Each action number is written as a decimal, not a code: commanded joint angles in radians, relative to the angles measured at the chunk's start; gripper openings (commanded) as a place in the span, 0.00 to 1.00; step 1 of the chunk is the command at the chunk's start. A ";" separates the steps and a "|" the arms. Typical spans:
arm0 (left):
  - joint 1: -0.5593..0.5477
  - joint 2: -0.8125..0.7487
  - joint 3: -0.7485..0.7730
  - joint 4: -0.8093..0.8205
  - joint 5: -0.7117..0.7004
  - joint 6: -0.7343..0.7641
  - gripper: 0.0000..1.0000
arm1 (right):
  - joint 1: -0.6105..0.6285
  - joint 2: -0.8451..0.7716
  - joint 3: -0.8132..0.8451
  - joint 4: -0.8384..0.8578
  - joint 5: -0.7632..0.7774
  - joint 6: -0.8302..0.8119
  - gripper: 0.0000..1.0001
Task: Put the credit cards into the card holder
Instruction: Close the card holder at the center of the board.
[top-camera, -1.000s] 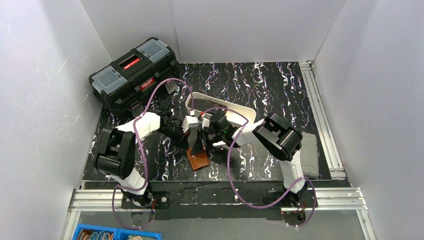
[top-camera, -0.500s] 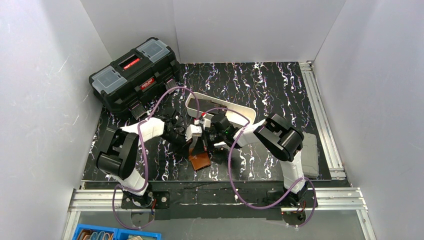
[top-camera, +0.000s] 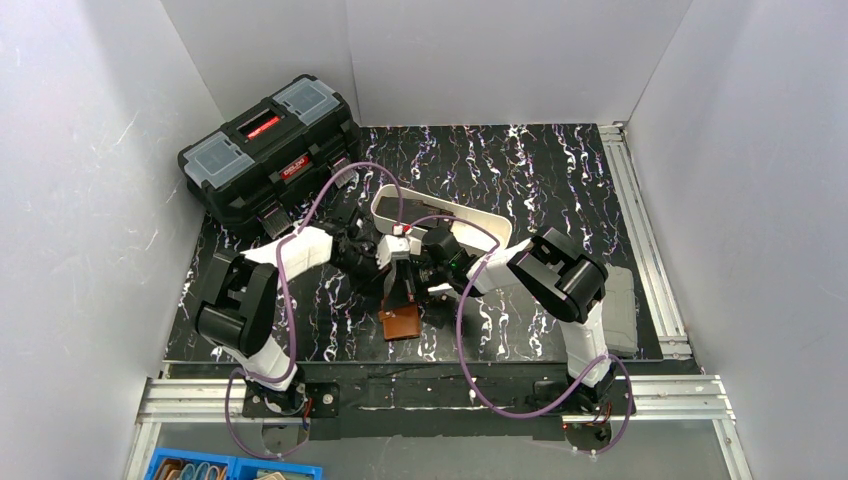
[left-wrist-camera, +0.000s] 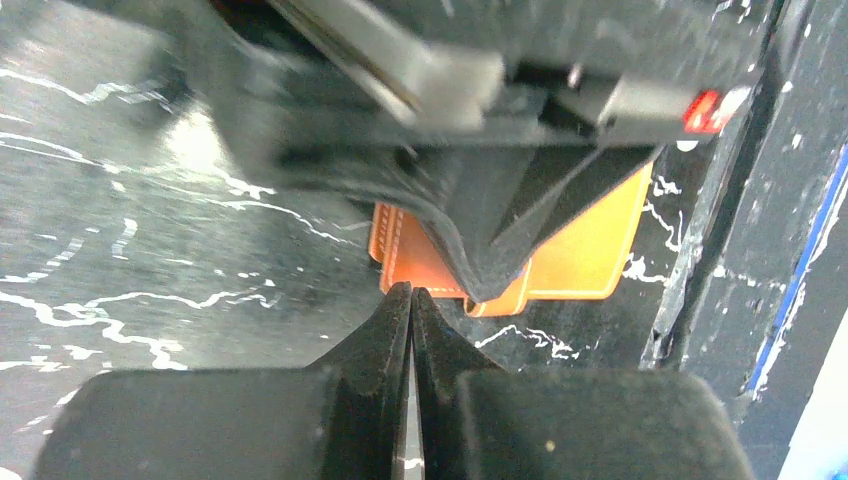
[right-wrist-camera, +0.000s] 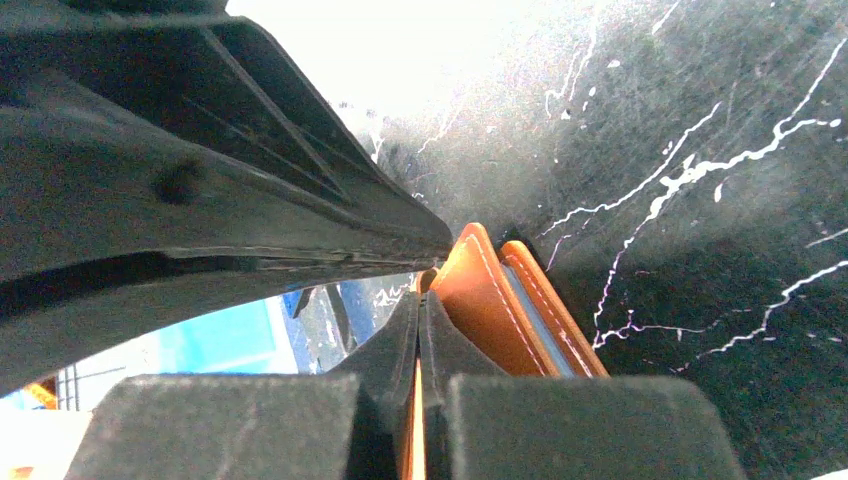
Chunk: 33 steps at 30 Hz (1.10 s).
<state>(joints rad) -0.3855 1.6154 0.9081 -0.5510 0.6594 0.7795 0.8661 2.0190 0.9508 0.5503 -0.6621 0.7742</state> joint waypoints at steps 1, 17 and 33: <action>0.007 0.011 0.070 -0.031 0.093 -0.046 0.00 | 0.011 -0.025 -0.012 0.030 -0.018 -0.029 0.01; -0.065 0.057 0.026 -0.150 0.073 0.115 0.00 | 0.013 -0.080 -0.058 0.037 0.035 -0.052 0.01; -0.079 0.018 -0.021 -0.152 0.034 0.137 0.00 | 0.005 -0.107 -0.105 0.059 0.085 -0.042 0.01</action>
<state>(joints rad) -0.4496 1.6566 0.9104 -0.6582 0.7071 0.8875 0.8799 1.9228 0.8341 0.5652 -0.6018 0.7456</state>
